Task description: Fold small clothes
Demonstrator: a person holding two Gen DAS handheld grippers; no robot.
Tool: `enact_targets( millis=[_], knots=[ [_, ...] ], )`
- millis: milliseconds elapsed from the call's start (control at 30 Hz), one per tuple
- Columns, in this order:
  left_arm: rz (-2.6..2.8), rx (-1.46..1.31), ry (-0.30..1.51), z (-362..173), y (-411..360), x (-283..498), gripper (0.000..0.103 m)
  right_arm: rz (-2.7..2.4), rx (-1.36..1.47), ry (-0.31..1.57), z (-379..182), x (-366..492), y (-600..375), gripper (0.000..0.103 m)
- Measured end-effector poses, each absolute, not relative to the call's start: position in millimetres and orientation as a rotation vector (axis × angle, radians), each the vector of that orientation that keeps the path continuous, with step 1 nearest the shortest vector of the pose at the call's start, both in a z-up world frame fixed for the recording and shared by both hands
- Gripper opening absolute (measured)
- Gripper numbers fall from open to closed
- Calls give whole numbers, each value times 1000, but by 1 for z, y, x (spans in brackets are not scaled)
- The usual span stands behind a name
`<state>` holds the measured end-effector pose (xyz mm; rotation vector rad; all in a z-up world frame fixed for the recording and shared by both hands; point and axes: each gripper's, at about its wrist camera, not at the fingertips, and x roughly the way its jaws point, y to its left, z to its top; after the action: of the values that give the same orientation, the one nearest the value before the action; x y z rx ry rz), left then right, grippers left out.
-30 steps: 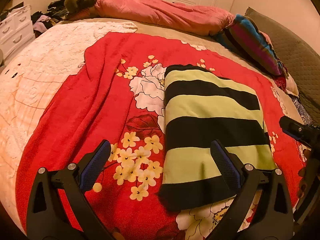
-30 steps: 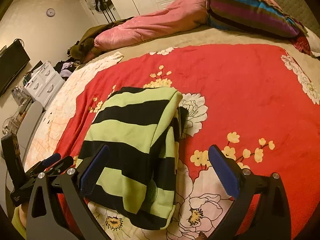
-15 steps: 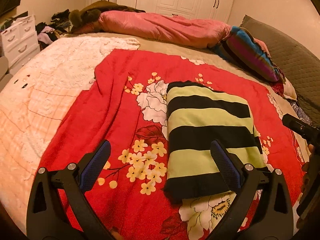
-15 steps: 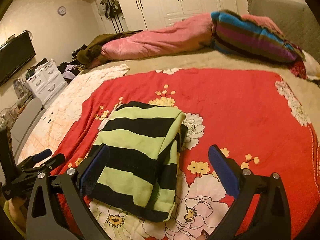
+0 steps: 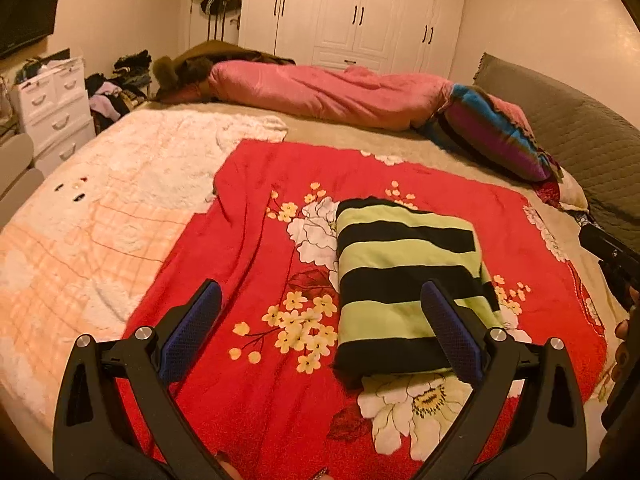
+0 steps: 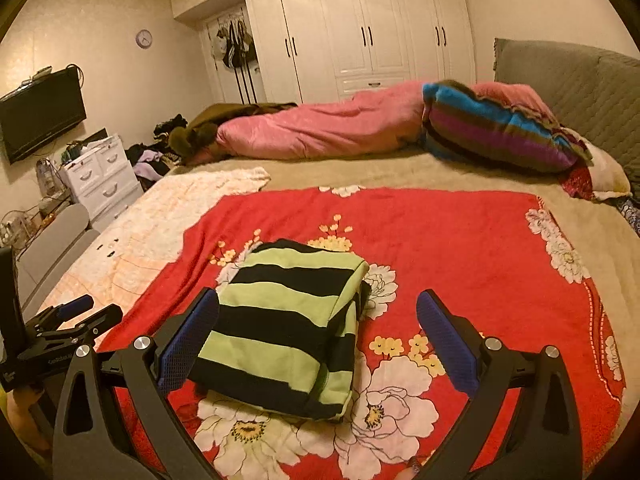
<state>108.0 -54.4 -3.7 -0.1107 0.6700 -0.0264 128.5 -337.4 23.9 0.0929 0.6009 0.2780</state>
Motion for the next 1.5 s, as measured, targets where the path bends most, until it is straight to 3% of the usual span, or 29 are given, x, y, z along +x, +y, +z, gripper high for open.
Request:
enact_targets(
  millis=[567,1500],
  knots=[
    [-60,-95,664,17,-59,47,94,212,96,621,27,51,-351,99],
    [-59,-107,840,-35,-58,24,94,204,30,732,-27,5,-328,99]
  ],
)
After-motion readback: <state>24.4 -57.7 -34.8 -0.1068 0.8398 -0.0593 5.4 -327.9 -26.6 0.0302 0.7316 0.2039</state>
